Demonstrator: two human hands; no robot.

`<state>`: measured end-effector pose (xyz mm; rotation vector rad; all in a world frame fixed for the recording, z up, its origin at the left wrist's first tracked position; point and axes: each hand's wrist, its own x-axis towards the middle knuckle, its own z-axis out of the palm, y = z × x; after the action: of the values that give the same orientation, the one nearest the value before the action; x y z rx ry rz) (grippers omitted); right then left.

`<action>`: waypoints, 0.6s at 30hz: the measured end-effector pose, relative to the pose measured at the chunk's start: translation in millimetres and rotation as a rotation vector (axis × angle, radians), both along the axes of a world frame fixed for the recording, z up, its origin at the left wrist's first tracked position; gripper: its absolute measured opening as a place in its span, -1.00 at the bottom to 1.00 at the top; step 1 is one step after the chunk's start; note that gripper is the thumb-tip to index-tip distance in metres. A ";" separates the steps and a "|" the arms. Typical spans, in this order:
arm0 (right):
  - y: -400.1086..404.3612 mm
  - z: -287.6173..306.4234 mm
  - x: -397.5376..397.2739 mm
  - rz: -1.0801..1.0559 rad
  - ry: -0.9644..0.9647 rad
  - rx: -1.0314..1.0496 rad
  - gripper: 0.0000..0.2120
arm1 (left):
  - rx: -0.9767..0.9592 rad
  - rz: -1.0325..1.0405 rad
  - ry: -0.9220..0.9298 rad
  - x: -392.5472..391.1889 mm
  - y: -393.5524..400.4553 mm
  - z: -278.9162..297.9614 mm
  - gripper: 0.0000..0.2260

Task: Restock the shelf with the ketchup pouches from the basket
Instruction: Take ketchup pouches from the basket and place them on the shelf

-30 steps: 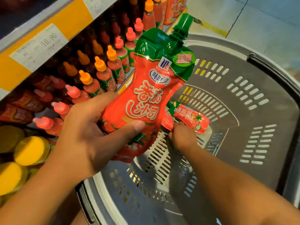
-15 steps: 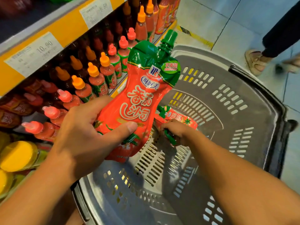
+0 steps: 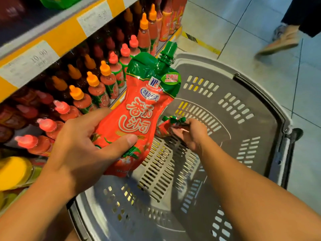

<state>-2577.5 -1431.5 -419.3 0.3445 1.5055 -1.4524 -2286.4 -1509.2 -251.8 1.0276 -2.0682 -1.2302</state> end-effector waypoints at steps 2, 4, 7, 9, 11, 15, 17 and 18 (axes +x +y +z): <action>0.2 -3.1 5.2 0.002 0.009 -0.054 -0.69 | 0.004 0.011 0.007 -0.7 0.9 0.4 -0.71; 3.0 -8.0 9.8 0.010 0.031 -0.072 -0.59 | 0.012 0.011 0.018 -1.3 2.6 2.3 -0.70; 8.6 -10.8 13.3 0.000 0.065 -0.079 -0.50 | 0.029 0.010 0.034 -0.7 1.8 -0.6 -0.66; 11.1 -9.6 14.2 -0.012 0.029 -0.132 -0.49 | 0.049 0.013 0.060 -0.1 1.1 -2.9 -0.63; 9.5 -6.8 15.4 -0.022 -0.002 -0.172 -0.46 | 0.049 0.010 0.071 0.2 1.0 -2.9 -0.64; 0.9 -22.4 18.5 0.211 0.208 -0.093 -0.42 | 0.048 -0.012 0.078 -1.6 0.7 2.4 -0.68; -0.3 -33.4 27.8 0.515 0.515 0.055 -0.52 | 0.061 -0.006 0.099 -1.8 0.0 2.8 -0.68; -0.3 -37.4 33.0 0.636 0.624 0.097 -0.54 | 0.061 -0.003 0.110 -2.0 0.1 2.7 -0.68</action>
<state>-2544.6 -1431.8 -456.7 -0.5494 1.9393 -1.0020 -2288.4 -1509.1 -249.1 0.9611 -1.9602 -1.3286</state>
